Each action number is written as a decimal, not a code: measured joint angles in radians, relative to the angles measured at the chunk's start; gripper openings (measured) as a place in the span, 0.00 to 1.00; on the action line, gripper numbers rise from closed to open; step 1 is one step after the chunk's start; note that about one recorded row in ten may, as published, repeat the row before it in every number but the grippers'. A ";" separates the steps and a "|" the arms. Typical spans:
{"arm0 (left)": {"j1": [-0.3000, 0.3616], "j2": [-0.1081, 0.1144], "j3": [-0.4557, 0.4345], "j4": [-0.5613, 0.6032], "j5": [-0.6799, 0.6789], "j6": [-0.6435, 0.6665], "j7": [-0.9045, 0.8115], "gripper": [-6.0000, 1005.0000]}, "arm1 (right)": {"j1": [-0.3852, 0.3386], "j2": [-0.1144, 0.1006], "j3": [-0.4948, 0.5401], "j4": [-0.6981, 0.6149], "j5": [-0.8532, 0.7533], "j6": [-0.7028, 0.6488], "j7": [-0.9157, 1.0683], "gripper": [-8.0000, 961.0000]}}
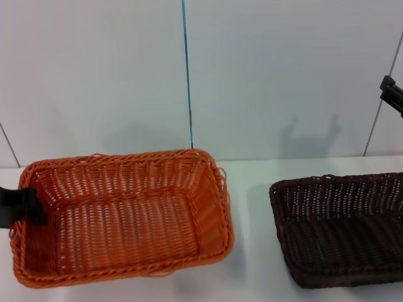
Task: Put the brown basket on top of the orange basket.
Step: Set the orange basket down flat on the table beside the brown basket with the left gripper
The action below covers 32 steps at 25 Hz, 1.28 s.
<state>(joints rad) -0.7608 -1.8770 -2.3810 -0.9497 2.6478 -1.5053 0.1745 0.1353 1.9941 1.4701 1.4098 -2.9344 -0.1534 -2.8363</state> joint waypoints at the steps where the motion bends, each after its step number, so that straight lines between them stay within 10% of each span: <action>1: -0.004 0.005 -0.001 0.006 0.000 0.002 0.010 0.14 | 0.001 0.000 0.000 0.000 0.000 0.000 0.000 0.96; 12: -0.102 0.050 -0.005 0.189 -0.001 0.060 0.170 0.14 | 0.007 0.000 -0.015 0.006 0.000 0.000 0.000 0.96; 32: -0.096 0.001 0.003 0.317 -0.055 0.184 0.270 0.14 | 0.007 -0.003 -0.019 0.019 0.000 0.049 0.000 0.96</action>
<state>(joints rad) -0.8571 -1.8756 -2.3785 -0.6328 2.5928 -1.3210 0.4449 0.1425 1.9910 1.4514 1.4285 -2.9344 -0.1045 -2.8363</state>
